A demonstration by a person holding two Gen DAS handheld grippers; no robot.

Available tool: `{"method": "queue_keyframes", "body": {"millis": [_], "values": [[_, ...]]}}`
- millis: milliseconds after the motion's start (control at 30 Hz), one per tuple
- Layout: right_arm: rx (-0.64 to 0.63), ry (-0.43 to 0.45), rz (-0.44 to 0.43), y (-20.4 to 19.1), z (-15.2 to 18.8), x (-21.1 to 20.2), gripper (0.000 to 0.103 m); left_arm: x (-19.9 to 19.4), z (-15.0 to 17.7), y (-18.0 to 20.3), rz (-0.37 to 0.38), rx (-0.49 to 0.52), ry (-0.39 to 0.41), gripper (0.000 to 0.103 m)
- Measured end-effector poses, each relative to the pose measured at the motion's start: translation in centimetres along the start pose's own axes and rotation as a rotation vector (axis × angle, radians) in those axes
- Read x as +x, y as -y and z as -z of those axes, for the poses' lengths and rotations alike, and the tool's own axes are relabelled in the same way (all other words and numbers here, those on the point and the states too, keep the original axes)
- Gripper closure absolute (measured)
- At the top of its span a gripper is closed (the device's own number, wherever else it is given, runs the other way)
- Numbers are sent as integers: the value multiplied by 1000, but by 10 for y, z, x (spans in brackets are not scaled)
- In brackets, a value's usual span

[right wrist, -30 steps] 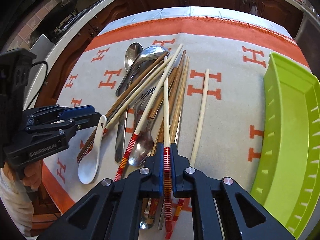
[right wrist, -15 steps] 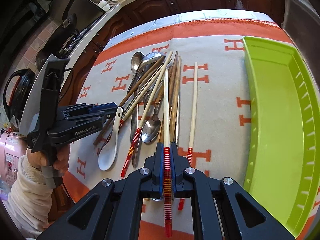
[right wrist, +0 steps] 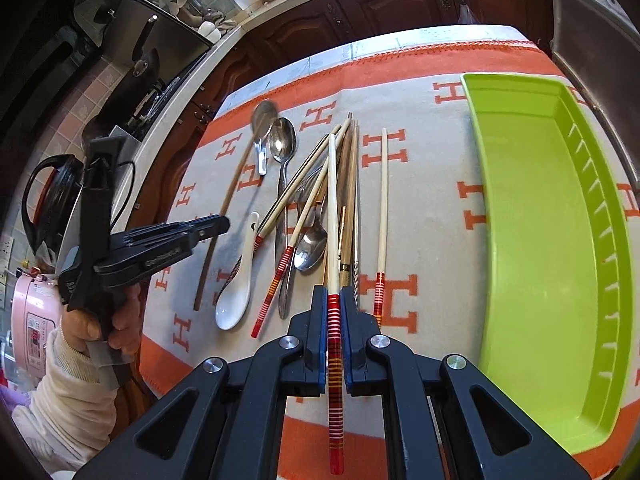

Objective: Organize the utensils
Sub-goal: 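Lift both held chopsticks and carry them over the lime-green tray, then lower both chopsticks into the tray and open both tools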

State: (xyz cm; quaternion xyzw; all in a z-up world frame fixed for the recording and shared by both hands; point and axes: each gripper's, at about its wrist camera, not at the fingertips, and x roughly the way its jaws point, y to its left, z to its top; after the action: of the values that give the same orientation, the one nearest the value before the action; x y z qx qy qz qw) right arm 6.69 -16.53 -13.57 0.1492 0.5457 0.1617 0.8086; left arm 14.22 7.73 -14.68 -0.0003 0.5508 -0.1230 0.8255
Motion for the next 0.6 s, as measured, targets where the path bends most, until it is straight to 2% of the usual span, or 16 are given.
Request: {"method": "queue_keyframes", "body": {"millis": [133, 300, 467, 600], "values": [[31, 40, -5, 10, 8, -22, 97, -32, 9, 16, 50, -6, 27, 99], [85, 97, -2, 32, 11, -49, 97, -61, 14, 66, 132, 28, 45, 98], [145, 142, 39, 65, 15, -72, 97, -67, 6, 136, 236, 67, 38, 98], [194, 171, 71, 94, 16, -82, 97, -57, -3, 188, 292, 85, 18, 98]]}}
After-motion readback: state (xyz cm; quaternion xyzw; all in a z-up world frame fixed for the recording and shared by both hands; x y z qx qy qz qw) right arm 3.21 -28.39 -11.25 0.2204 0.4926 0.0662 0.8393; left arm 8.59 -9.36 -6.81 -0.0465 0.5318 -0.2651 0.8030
